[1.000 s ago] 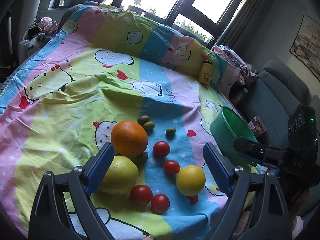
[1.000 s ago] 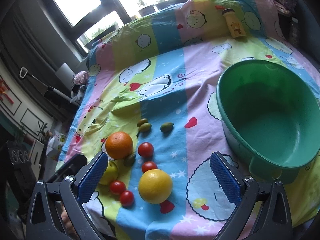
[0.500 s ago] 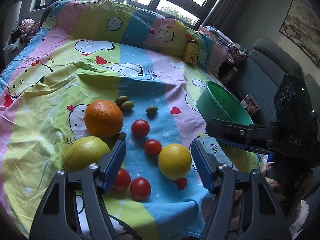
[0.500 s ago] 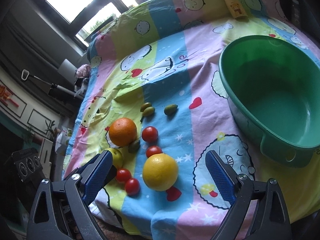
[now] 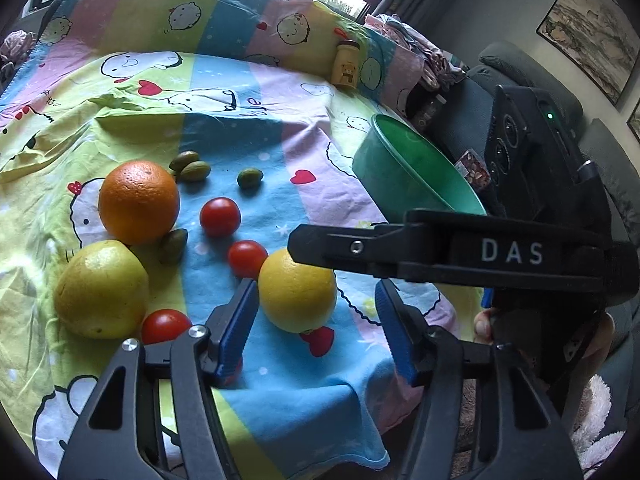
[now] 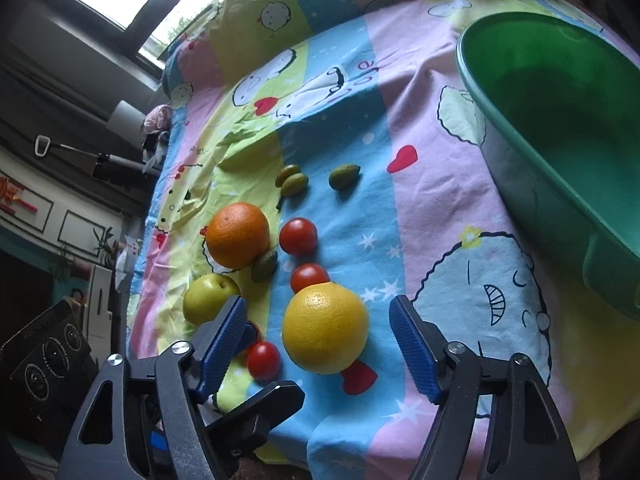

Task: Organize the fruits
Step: 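Lower the open right tool around the yellow grapefruit, then close the right tool on the yellow grapefruit and lift it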

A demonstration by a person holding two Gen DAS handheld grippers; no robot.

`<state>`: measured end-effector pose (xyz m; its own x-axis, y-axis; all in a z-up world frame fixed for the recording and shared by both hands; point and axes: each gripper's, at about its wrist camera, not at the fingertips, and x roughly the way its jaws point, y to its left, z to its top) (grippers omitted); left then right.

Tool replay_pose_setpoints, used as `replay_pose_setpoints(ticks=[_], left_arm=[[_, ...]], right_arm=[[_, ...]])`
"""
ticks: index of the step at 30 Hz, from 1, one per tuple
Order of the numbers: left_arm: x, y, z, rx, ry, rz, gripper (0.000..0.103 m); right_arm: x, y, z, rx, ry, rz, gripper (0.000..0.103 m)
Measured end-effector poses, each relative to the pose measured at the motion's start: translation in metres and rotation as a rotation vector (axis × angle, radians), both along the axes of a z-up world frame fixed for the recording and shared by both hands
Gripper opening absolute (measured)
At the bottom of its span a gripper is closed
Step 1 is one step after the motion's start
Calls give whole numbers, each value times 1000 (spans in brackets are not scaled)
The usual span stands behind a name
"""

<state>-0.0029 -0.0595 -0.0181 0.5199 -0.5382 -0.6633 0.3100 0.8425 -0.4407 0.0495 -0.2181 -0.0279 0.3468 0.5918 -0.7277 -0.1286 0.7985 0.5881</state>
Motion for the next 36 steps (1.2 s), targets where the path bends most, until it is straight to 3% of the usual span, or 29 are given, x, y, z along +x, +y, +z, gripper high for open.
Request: replay_pose_setpoints(ticks=[4, 18, 26, 36], left_arm=[[3, -5, -5, 18, 20, -2, 50], [7, -5, -10, 18, 30, 16, 50], [10, -3, -14, 28, 41, 38, 50], [12, 2, -15, 24, 51, 63, 41]], right_arm=[[3, -1, -9, 37, 43, 6, 70], [8, 13, -23, 30, 78, 30, 70], [9, 19, -26, 21, 83, 44, 63], [11, 20, -25, -9, 76, 34, 58]])
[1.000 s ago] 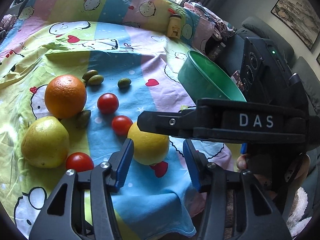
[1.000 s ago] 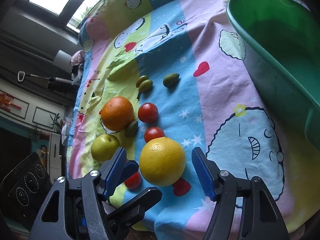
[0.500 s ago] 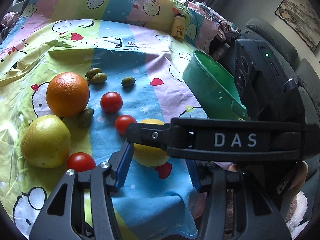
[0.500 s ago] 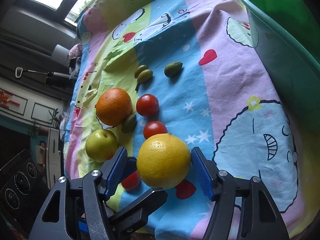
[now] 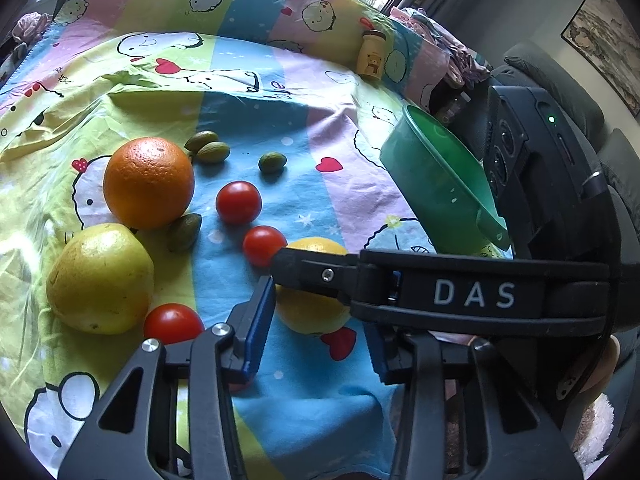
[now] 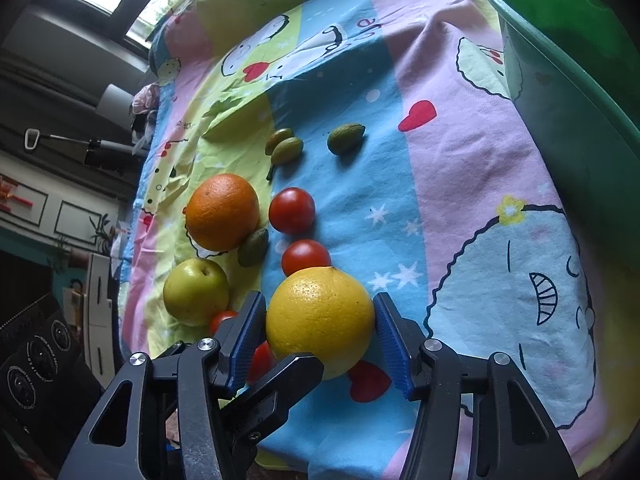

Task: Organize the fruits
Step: 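Close the right tool on the yellow grapefruit and lift it, then carry the grapefruit in the right tool over the green basin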

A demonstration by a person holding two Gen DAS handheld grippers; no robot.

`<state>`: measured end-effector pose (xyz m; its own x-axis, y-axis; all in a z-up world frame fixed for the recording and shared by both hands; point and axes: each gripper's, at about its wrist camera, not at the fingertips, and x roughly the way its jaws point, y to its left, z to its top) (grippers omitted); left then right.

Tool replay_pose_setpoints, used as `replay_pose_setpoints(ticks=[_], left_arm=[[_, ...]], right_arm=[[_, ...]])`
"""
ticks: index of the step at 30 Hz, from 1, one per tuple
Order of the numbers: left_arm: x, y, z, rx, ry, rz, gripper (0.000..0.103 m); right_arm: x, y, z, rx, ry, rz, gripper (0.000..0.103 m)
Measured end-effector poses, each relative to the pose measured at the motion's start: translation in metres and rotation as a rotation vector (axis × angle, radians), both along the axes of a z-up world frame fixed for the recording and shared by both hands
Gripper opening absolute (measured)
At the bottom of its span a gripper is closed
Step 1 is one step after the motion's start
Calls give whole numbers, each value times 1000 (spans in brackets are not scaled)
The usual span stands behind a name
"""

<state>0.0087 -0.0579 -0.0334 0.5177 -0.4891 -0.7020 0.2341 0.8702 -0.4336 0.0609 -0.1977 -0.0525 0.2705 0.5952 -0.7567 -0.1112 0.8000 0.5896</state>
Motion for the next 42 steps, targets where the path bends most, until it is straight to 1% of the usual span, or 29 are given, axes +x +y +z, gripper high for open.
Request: replay_pose_setpoints(ticks=[5, 10, 15, 26, 37, 42], left_arm=[[-2, -4, 5, 20, -18, 4, 40], [-4, -5, 18, -10, -53, 12, 40], [-5, -13, 34, 12, -99, 8, 40], [1, -36, 65, 45, -179, -18, 40], [7, -60, 89, 52, -247, -51, 40], [9, -72, 100, 49, -268, -65, 39]], right_arm=[[-1, 0, 3, -6, -15, -2, 58], [-5, -7, 17, 9, -57, -14, 58], [-7, -15, 32, 26, -109, -35, 58], [-11, -42, 61, 78, -188, -93, 58], [-15, -71, 82, 106, -255, -163, 58], [-16, -87, 90, 135, -275, -205, 58]])
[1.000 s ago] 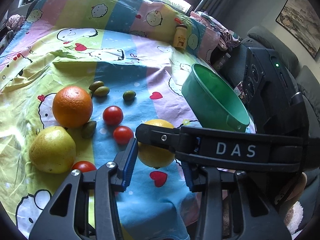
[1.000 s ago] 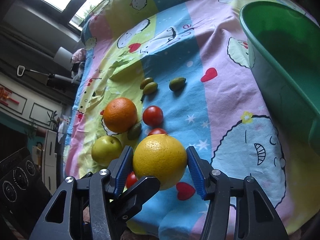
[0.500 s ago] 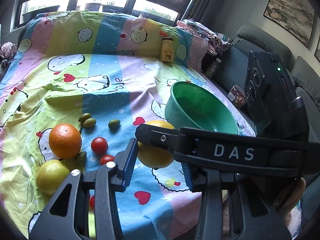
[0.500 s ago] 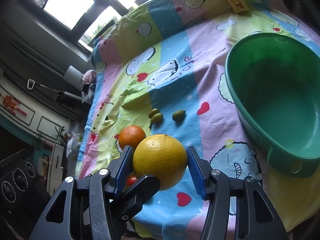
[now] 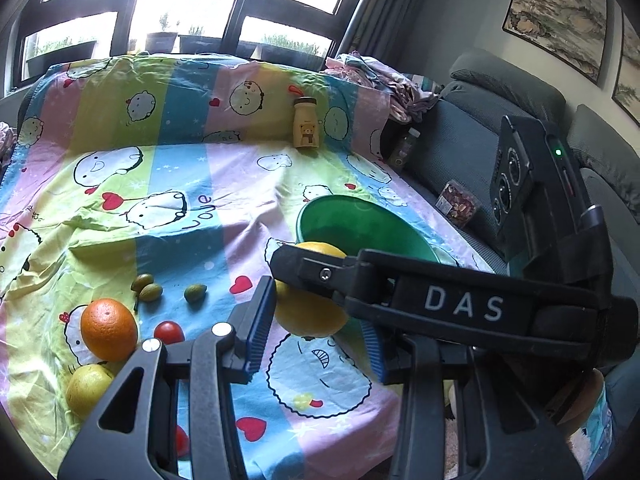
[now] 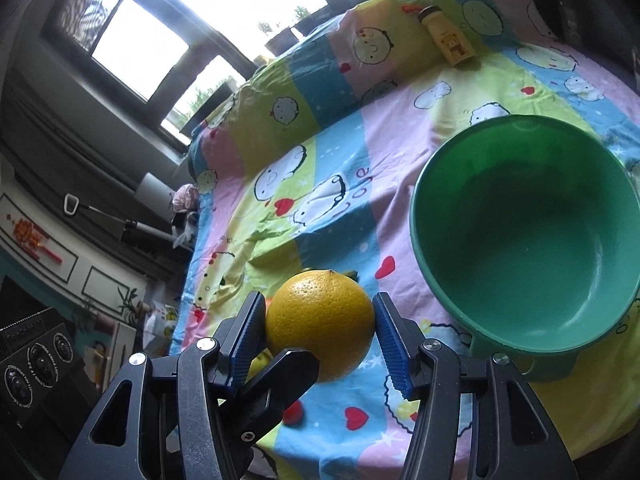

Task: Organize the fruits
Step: 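Carry the grapefruit in the right tool over the green basin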

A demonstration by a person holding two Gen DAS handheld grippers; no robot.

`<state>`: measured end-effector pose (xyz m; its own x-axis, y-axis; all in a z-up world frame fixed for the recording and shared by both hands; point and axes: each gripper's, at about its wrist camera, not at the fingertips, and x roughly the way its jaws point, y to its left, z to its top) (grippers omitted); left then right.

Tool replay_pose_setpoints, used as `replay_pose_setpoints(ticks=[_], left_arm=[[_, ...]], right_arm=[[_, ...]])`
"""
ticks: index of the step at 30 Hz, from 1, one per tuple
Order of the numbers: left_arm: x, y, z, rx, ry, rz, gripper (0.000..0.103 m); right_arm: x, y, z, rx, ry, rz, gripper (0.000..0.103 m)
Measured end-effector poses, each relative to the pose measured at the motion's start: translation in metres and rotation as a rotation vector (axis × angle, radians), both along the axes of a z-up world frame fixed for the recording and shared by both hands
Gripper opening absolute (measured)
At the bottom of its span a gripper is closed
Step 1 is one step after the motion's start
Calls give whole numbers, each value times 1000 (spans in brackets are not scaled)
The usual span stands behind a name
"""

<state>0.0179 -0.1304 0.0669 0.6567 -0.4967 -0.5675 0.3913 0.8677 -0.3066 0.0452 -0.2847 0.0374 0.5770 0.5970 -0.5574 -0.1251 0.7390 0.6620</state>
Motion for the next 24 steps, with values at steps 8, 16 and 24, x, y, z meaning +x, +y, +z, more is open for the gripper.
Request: replay_pose_setpoints(ticks=[8, 16, 24], left_arm=[[8, -12, 25, -5, -52, -20, 39], [21, -25, 40, -19, -104, -39, 38], [38, -45, 30, -22, -96, -74, 38]], right_arm=[[3, -15, 24, 11, -42, -35, 58], [15, -31, 45, -18, -106, -60, 58], [26, -53, 31, 0, -90, -105, 58]])
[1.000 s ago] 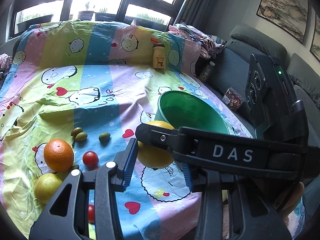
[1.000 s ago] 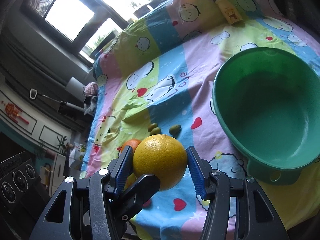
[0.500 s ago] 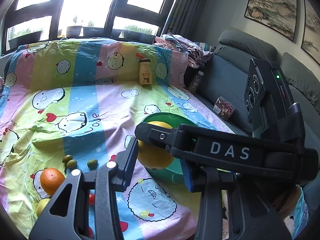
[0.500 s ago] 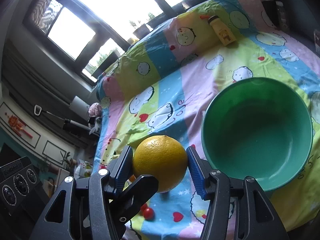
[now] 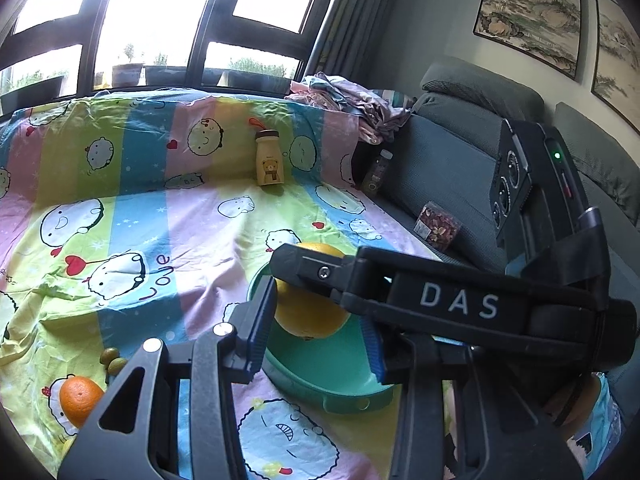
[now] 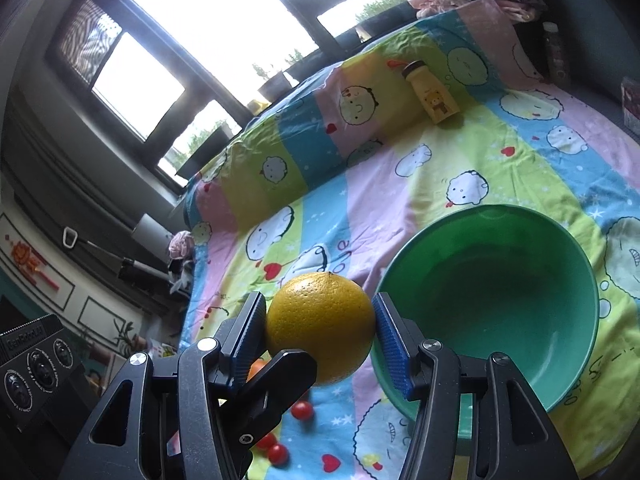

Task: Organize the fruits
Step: 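Carry the grapefruit in the right tool over the green basin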

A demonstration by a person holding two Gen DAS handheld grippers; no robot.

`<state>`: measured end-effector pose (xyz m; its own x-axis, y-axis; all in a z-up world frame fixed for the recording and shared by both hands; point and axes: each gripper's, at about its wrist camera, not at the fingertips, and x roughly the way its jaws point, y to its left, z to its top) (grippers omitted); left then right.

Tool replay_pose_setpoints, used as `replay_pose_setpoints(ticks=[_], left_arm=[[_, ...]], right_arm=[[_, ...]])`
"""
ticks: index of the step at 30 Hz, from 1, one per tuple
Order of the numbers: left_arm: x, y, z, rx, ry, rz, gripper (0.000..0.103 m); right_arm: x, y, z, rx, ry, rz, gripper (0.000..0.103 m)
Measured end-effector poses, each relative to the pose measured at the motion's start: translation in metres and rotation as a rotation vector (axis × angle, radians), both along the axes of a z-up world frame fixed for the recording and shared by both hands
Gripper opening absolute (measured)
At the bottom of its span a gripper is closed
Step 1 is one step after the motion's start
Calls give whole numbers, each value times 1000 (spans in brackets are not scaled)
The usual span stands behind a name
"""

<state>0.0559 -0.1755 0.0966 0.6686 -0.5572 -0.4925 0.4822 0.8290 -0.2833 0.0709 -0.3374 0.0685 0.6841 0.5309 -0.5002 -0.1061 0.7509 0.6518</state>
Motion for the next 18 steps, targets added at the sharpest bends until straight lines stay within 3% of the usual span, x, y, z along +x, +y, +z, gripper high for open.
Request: replay_pose_setpoints(ticks=[18], left_arm=[[15, -28, -17, -4, 56, -55, 38]], right_arm=[[7, -30, -20, 14, 62, -78, 58]])
